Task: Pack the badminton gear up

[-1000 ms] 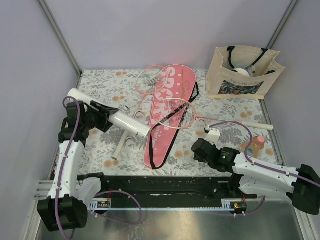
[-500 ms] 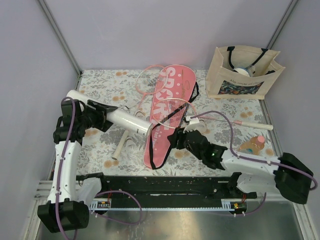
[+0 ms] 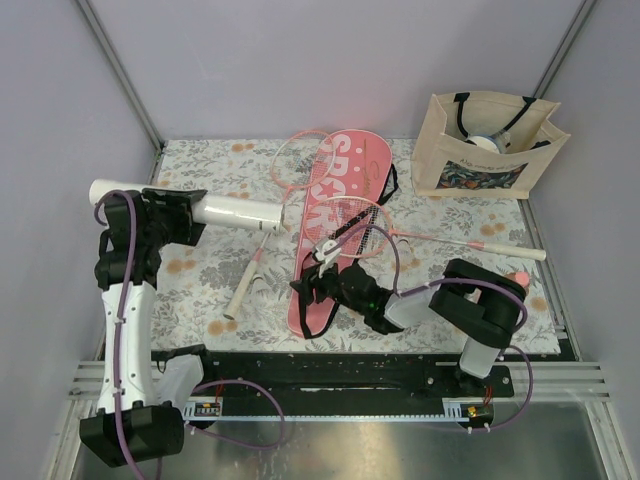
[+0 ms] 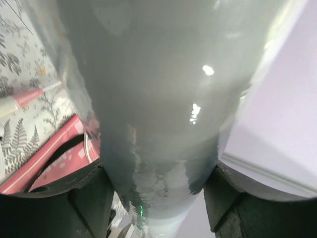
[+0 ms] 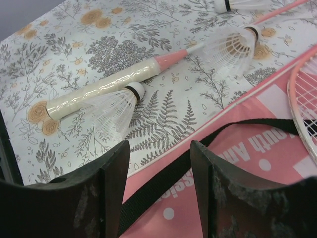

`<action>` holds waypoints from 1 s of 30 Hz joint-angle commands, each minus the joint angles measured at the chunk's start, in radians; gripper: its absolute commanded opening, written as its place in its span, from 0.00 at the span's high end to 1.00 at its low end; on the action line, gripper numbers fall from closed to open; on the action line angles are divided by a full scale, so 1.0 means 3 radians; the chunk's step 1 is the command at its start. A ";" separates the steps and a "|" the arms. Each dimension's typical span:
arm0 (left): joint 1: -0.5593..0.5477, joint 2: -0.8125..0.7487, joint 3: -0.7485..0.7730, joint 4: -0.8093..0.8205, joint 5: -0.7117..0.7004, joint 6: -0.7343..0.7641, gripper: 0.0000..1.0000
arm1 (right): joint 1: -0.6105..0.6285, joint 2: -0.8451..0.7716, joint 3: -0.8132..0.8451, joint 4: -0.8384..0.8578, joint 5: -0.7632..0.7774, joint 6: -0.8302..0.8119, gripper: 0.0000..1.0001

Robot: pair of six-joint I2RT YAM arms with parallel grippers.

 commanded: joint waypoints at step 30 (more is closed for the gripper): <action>0.0294 0.0510 0.0126 -0.0012 -0.0530 0.0111 0.59 | 0.0436 0.1123 0.0923 0.0790 0.0462 -0.1340 0.84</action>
